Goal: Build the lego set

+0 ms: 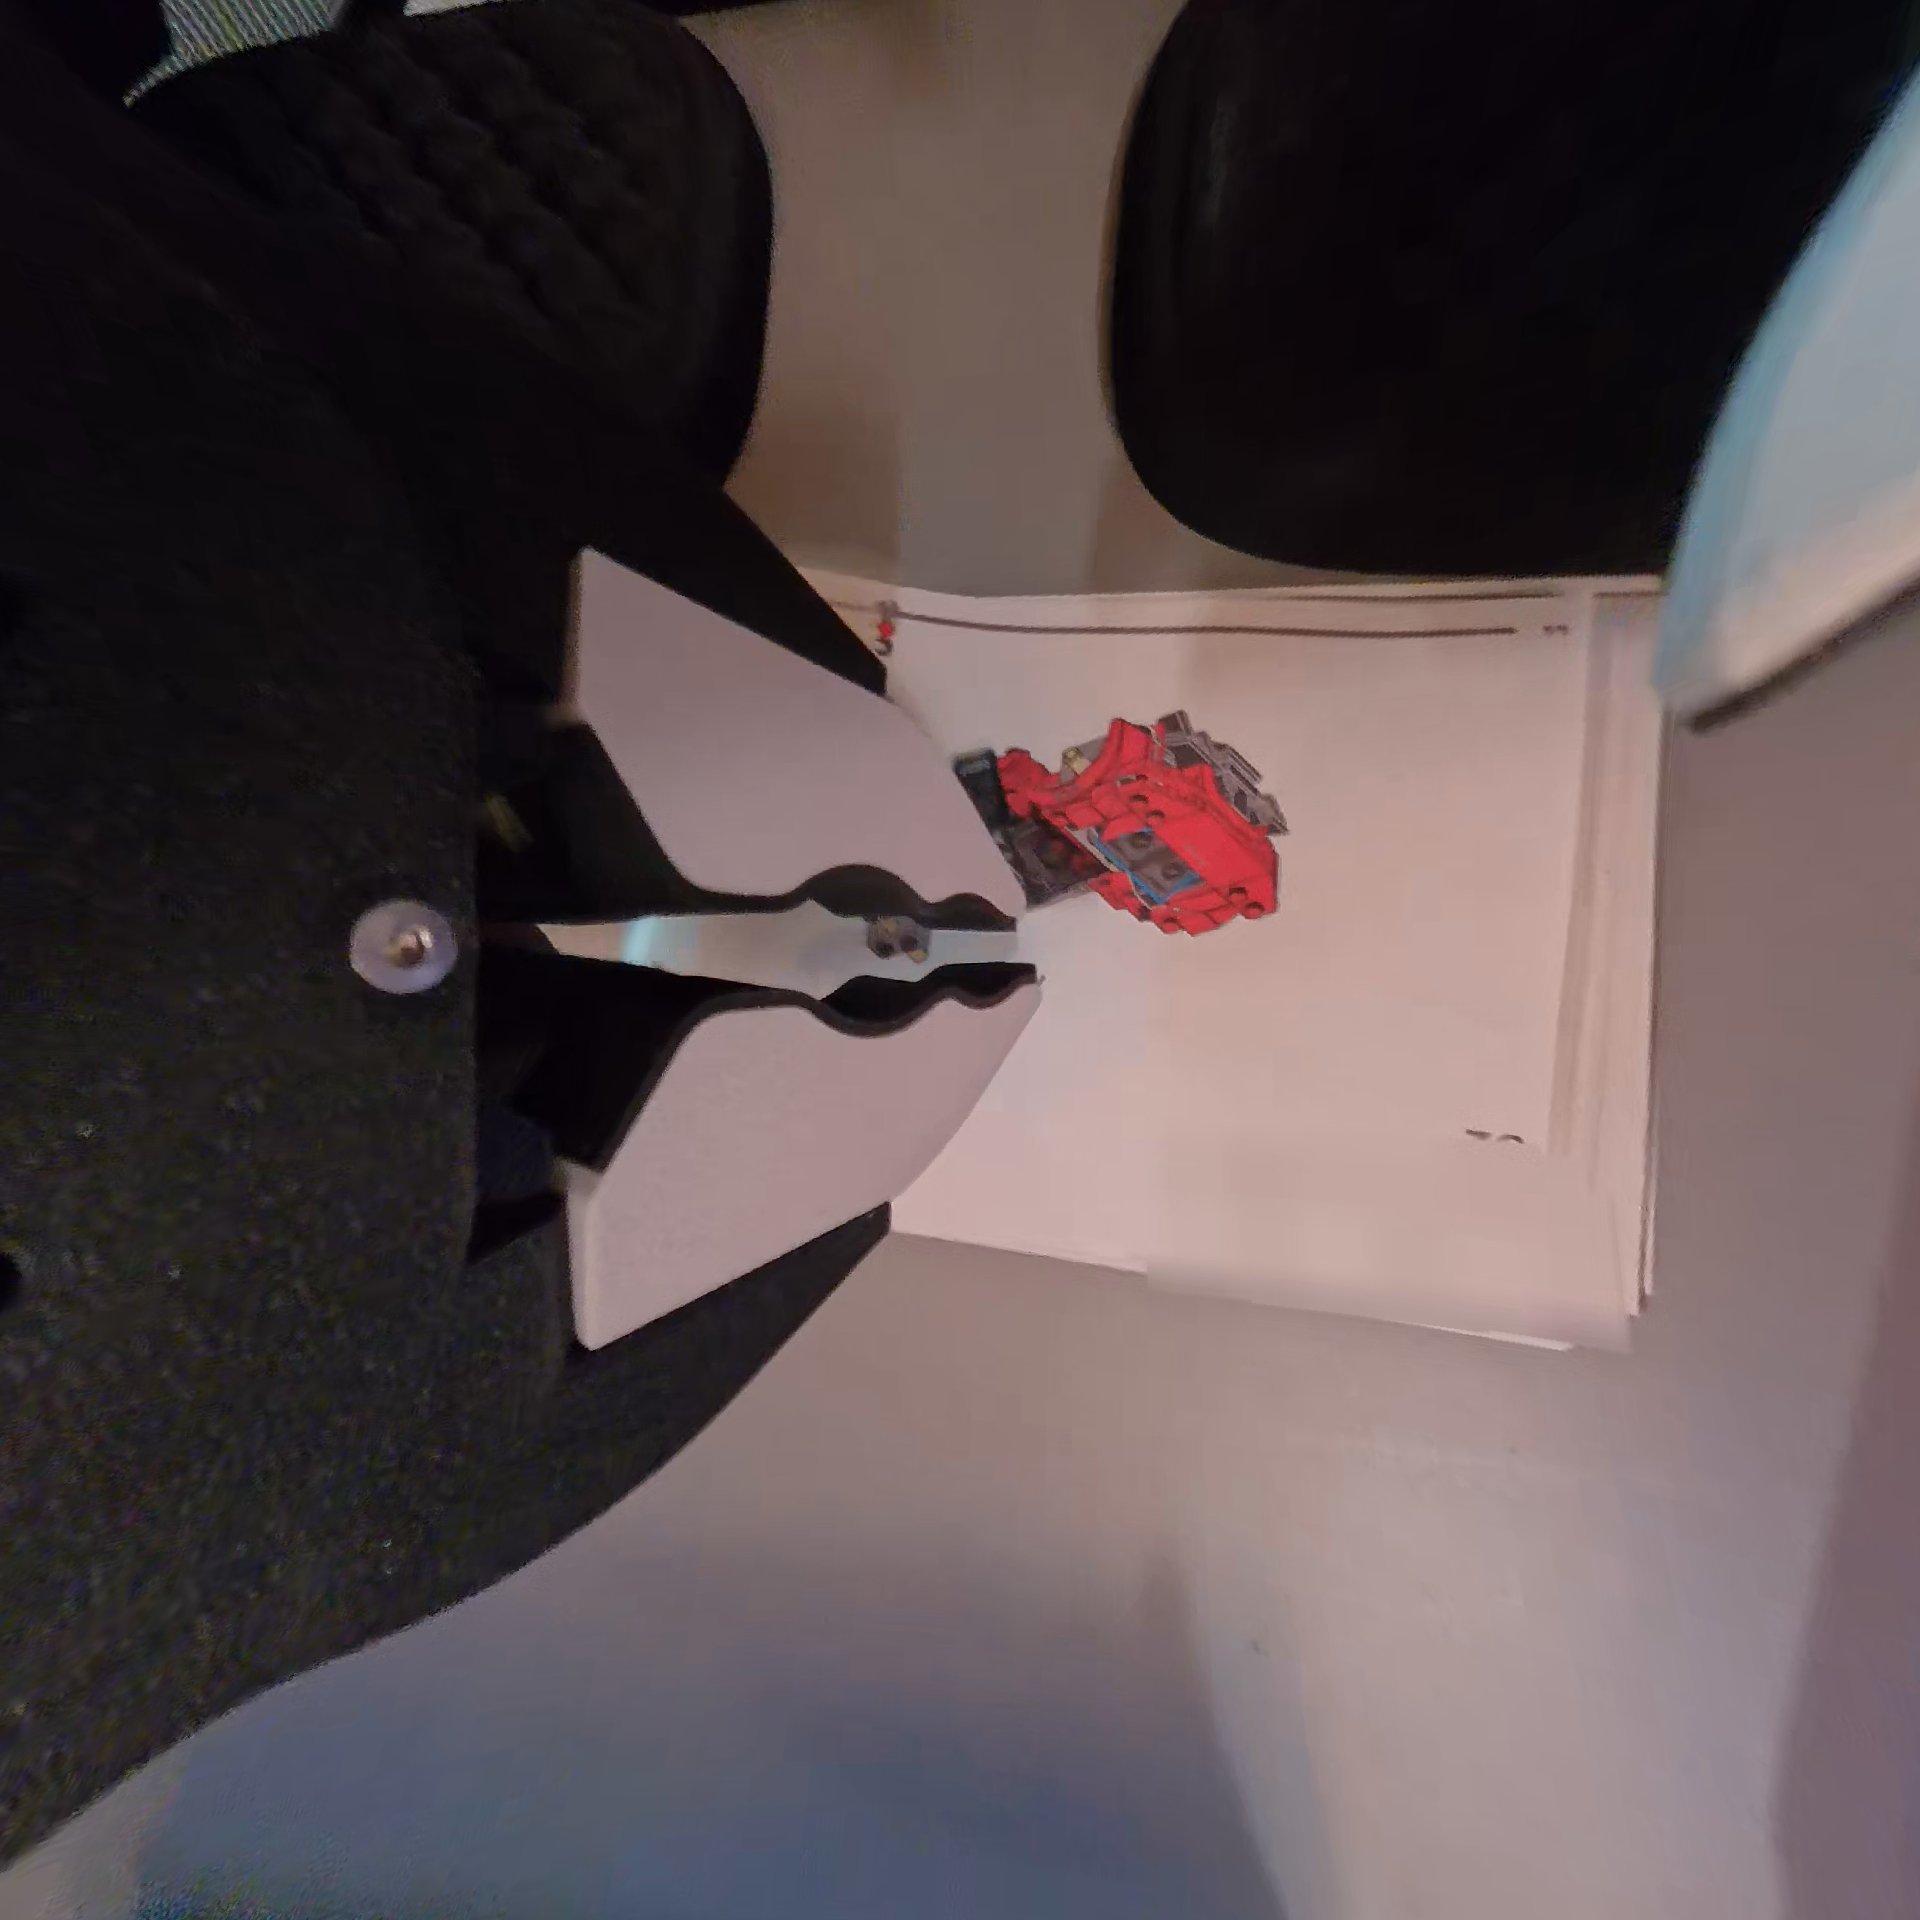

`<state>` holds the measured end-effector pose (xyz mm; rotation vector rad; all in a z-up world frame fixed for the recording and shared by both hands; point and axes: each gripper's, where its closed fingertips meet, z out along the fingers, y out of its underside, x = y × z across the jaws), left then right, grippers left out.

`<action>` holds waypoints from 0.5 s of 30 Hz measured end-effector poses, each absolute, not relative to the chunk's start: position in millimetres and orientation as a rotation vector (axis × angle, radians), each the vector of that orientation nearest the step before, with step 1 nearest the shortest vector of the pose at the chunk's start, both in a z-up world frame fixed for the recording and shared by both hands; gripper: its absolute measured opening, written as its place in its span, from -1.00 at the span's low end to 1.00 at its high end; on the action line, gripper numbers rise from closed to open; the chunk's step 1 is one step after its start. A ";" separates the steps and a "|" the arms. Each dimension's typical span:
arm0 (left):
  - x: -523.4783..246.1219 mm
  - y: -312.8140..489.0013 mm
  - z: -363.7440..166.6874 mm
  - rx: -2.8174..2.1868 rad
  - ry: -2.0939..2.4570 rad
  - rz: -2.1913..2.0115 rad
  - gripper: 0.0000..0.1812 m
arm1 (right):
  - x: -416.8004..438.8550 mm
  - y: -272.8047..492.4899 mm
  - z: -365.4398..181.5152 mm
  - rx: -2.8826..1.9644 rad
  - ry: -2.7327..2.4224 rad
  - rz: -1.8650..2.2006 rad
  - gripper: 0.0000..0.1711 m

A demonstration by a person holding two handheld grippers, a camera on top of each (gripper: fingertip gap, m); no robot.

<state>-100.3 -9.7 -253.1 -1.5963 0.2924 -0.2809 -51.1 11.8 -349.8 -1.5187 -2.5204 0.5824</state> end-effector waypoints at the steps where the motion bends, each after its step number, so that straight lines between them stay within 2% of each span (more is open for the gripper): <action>1: -100.2 -9.7 -253.1 -1.596 0.293 -0.281 -0.82 | -46.2 10.5 -350.6 -1.517 -2.534 0.579 -0.94; 15: -99.6 -9.3 -254.0 -1.603 0.299 -0.276 -0.82 | -26.4 -5.5 -354.5 -1.502 -2.524 0.604 -0.76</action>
